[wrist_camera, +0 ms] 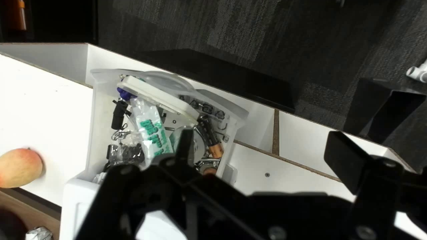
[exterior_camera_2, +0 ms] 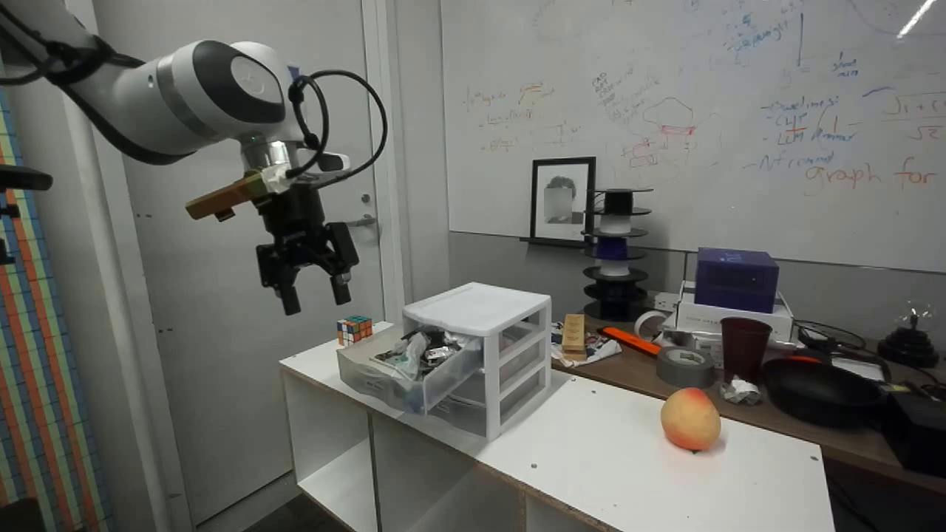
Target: Pick the white object and the object on the right and put them in the drawer on the table, then close it
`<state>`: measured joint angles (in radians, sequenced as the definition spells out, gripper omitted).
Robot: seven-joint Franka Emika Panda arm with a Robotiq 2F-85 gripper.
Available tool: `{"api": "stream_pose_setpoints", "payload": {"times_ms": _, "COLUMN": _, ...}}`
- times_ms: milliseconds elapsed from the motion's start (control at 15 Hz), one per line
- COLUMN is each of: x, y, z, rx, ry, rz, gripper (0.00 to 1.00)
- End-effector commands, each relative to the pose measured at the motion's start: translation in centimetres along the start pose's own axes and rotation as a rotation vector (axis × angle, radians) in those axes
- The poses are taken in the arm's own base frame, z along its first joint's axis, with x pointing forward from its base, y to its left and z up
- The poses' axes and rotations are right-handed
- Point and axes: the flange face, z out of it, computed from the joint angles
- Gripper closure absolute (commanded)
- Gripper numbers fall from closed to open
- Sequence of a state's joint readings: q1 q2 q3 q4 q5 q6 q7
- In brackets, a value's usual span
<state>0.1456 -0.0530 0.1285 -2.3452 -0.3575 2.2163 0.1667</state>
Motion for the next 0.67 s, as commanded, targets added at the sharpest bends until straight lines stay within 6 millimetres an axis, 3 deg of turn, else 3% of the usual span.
{"api": "stream_pose_setpoints", "payload": {"times_ms": 0, "x": -3.3, "y": -0.8, "z": -1.9, "rx": 0.017, "ry": 0.014, "rz": 0.077, "gripper": 0.0}}
{"api": "stream_pose_setpoints", "payload": {"times_ms": 333, "x": -6.1, "y": -1.7, "z": -0.3, "rx": 0.01, "ry": -0.01, "rz": 0.247, "gripper": 0.0}}
{"api": "stream_pose_setpoints", "payload": {"times_ms": 600, "x": -7.2, "y": -1.7, "z": 2.7, "rx": 0.026, "ry": -0.032, "rz": 0.307, "gripper": 0.0}}
